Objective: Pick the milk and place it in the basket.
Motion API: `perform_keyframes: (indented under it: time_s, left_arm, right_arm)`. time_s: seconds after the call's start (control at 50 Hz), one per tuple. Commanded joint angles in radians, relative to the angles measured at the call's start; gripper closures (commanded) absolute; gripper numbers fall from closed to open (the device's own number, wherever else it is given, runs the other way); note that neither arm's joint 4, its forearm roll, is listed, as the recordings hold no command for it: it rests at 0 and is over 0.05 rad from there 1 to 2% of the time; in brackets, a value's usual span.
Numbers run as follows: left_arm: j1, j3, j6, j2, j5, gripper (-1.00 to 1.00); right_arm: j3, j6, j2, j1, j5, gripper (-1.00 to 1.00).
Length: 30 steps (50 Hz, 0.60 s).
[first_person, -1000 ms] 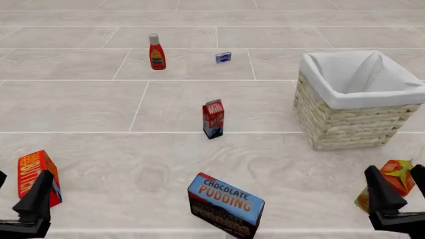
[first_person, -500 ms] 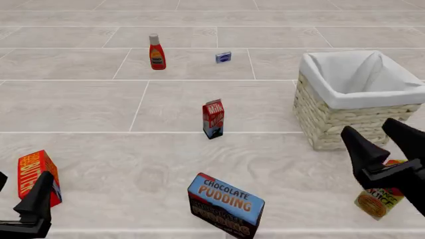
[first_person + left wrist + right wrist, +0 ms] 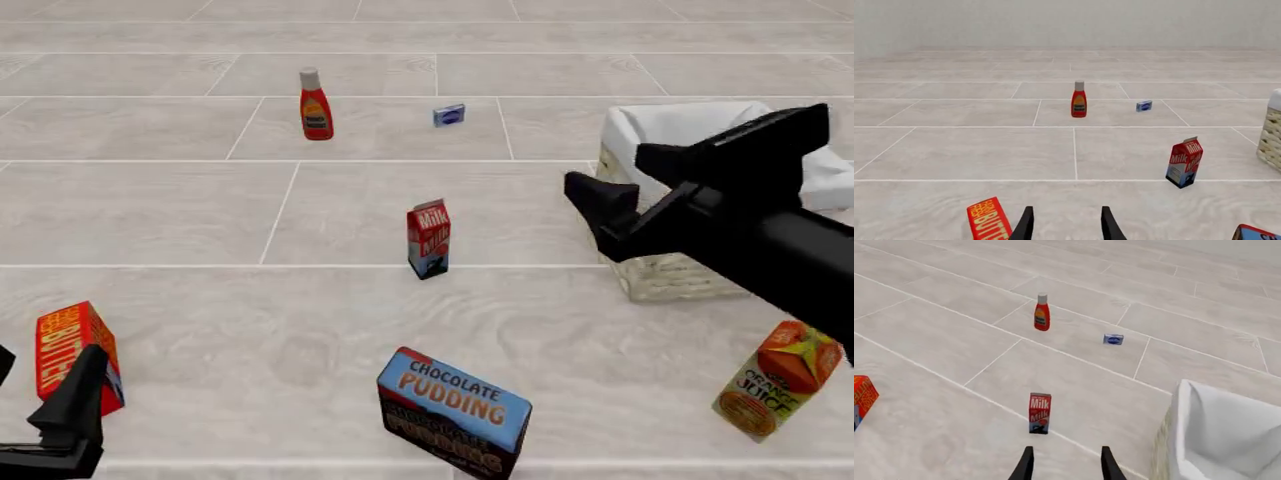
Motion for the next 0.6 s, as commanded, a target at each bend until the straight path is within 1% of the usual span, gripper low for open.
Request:
perform_keyframes:
  time_s: [0.02,0.04,0.08,0.1,0.14,0.18,0.22,0.24,0.28,0.3,0.34,0.38,0.4,0.42,0.48,0.6]
  left_arm:
    - [0.000,0.001,0.000,0.004,-0.005,-1.00]
    - [0.000,0.001,0.000,-0.005,0.004,-1.00]
    - [0.000,0.002,0.000,-0.007,0.006,-1.00]
    - [0.000,0.001,0.000,-0.006,0.006,-1.00]
    - [0.000,0.001,0.000,-0.005,0.005,-1.00]
    - [0.000,0.001,0.000,-0.002,0.002,-1.00]
    - [0.000,0.002,0.000,-0.003,0.002,-1.00]
    - [0.000,0.002,0.000,-0.003,0.002,-1.00]
    - [0.000,0.001,0.000,0.014,-0.015,-1.00]
    - [0.000,0.001,0.000,0.014,-0.015,-1.00]
    - [0.000,0.001,0.000,0.014,-0.015,-1.00]
    - [0.000,0.001,0.000,0.013,-0.014,-1.00]
    - [0.000,0.001,0.000,0.015,-0.016,-1.00]
    - [0.000,0.001,0.000,0.014,-0.015,-1.00]
    - [0.000,0.001,0.000,0.015,-0.015,-1.00]
    - [0.000,0.001,0.000,0.013,-0.014,-1.00]
  right_arm:
    - [-0.195,0.005,0.206,0.079,0.067,-1.00]
    - [-0.216,0.008,0.220,0.081,0.074,-1.00]
    - [-0.240,-0.006,0.251,0.075,0.084,-1.00]
    - [-0.254,0.004,0.261,0.086,0.084,-1.00]
    - [-0.276,-0.004,0.286,0.087,0.086,-1.00]
    - [-0.299,0.004,0.311,0.091,0.092,-1.00]
    - [-0.342,0.007,0.364,0.088,0.100,-1.00]
    - [-0.342,0.007,0.364,0.088,0.100,-1.00]
    - [-0.387,0.008,0.426,0.069,0.101,-1.00]
    - [-0.387,0.008,0.426,0.069,0.101,-1.00]
    - [-0.413,0.030,0.463,0.082,0.113,-1.00]
    - [-0.433,0.024,0.489,0.072,0.112,-1.00]
    - [-0.443,0.024,0.503,0.077,0.114,-1.00]
    - [-0.451,0.036,0.514,0.081,0.119,-1.00]
    - [-0.465,0.027,0.534,0.079,0.118,-1.00]
    - [-0.502,0.032,0.598,0.086,0.119,-1.00]
